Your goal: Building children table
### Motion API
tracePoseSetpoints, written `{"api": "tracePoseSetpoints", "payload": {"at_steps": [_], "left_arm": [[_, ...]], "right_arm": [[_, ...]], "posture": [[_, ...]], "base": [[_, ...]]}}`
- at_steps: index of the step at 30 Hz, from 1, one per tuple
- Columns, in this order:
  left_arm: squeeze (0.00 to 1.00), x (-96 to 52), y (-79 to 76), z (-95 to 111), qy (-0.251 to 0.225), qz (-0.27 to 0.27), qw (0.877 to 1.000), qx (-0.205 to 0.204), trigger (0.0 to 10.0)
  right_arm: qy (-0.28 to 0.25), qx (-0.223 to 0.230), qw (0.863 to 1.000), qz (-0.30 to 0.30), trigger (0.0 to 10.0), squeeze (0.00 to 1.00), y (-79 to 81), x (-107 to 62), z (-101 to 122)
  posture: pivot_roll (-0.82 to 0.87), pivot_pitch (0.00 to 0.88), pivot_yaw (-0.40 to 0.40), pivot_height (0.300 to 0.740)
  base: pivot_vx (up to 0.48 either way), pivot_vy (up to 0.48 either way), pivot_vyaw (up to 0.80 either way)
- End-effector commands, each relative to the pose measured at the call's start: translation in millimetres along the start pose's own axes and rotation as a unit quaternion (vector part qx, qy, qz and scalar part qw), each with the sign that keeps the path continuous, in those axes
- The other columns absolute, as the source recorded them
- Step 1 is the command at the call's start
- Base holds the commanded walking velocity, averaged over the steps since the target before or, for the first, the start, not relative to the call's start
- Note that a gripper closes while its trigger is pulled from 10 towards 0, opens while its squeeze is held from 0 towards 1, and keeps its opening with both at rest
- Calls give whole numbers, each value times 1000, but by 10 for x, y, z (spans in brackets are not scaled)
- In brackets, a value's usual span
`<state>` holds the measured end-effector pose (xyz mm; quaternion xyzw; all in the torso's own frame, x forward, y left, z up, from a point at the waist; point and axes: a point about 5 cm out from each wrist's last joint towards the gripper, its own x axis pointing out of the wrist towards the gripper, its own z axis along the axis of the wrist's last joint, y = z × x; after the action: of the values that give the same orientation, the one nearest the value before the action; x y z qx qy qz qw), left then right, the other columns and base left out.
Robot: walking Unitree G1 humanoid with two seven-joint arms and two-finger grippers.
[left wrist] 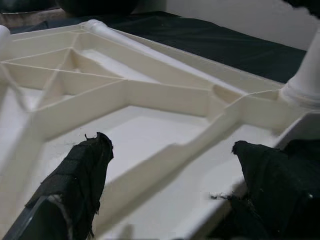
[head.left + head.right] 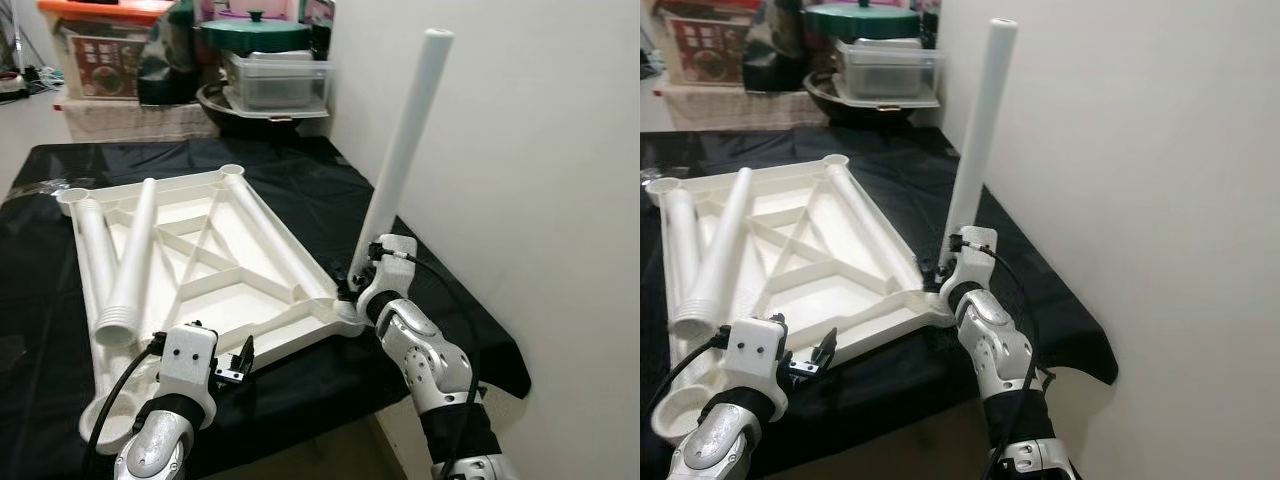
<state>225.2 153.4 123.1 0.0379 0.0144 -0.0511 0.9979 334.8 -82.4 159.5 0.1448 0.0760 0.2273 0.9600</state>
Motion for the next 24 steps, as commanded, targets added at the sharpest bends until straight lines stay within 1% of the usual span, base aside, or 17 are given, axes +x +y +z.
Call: {"api": "tracePoseSetpoints", "payload": {"at_steps": [1, 3, 5, 8, 10, 11, 12, 14, 15, 16, 17, 18, 19, 20, 21, 22, 24], "left_arm": [[0, 11, -19, -17, 4, -4, 1000, 2, 10000], [0, 11, -17, -15, 3, -4, 1000, 2, 10000], [0, 11, -17, -15, 3, -4, 1000, 2, 10000], [0, 8, -15, -15, 3, -4, 1000, 4, 10000], [0, 8, -15, -15, 3, -4, 1000, 4, 10000], [0, 4, -10, -16, 4, -3, 1000, 5, 10000], [0, 1, -5, -16, 4, -2, 1000, 6, 10000], [0, 1, -5, -16, 4, -2, 1000, 6, 10000], [0, -2, 1, -18, 4, -1, 1000, 6, 10000], [0, -4, 6, -19, 4, 0, 1000, 7, 10000], [0, -6, 8, -19, 4, 1, 1000, 7, 10000], [0, -6, 8, -19, 4, 1, 1000, 7, 10000], [0, -8, 5, -21, 5, 0, 1000, 7, 10000], [0, -8, 5, -21, 5, 0, 1000, 7, 10000], [0, -9, 1, -22, 5, 0, 1000, 7, 10000], [0, -9, 1, -22, 5, 0, 1000, 7, 10000], [0, -5, 4, -24, 5, 1, 1000, 7, 10000]], "right_arm": [[-16, -20, 985, 169, 10000, 0, 393, -37, 138], [-17, -54, 967, 249, 10000, 0, 496, -157, 157], [-17, -54, 967, 249, 10000, 0, 496, -157, 157], [22, -95, 935, 342, 10000, 0, 568, -308, 15], [22, -95, 935, 342, 10000, 0, 568, -308, 15], [34, -99, 933, 344, 4784, 0, 565, -292, -57], [42, -94, 945, 310, 0, 0, 524, -213, -100], [42, -94, 945, 310, 0, 0, 524, -213, -100], [47, -92, 965, 241, 0, 0, 437, -93, -123], [49, -69, 993, 88, 0, 0, 201, 67, -117], [56, -49, 997, -12, 0, 0, 47, 133, -131], [56, -49, 997, -12, 0, 0, 47, 133, -131], [63, -25, 989, -132, 0, 0, -173, 128, -165], [63, -25, 989, -132, 0, 0, -173, 128, -165], [71, -9, 975, -212, 0, 0, -327, 81, -206], [71, -9, 975, -212, 0, 0, -327, 81, -206], [71, -2, 959, -274, 0, 0, -439, -31, -204]], "posture": [[148, 0, -140, 740], [148, 0, -140, 740], [148, 0, -140, 740], [148, 0, -140, 740], [148, 0, -140, 740], [161, 0, -148, 740], [164, 0, -149, 740], [164, 0, -149, 740], [167, 0, -150, 740], [167, 0, -150, 740], [161, 0, -149, 740], [161, 0, -149, 740], [163, 0, -152, 740], [163, 0, -152, 740], [163, 0, -152, 740], [163, 0, -152, 740], [165, 0, -153, 740]], "base": [[0, 0, 0], [0, 0, 0], [0, 0, 0], [0, 0, 0], [0, 0, 0], [0, 0, 0], [0, 0, 0], [0, 0, 0], [0, 0, 0], [0, 0, 0], [0, 0, 0], [0, 0, 0], [0, 0, 0], [0, 0, 0], [0, 0, 0], [0, 0, 0], [0, 0, 0]]}}
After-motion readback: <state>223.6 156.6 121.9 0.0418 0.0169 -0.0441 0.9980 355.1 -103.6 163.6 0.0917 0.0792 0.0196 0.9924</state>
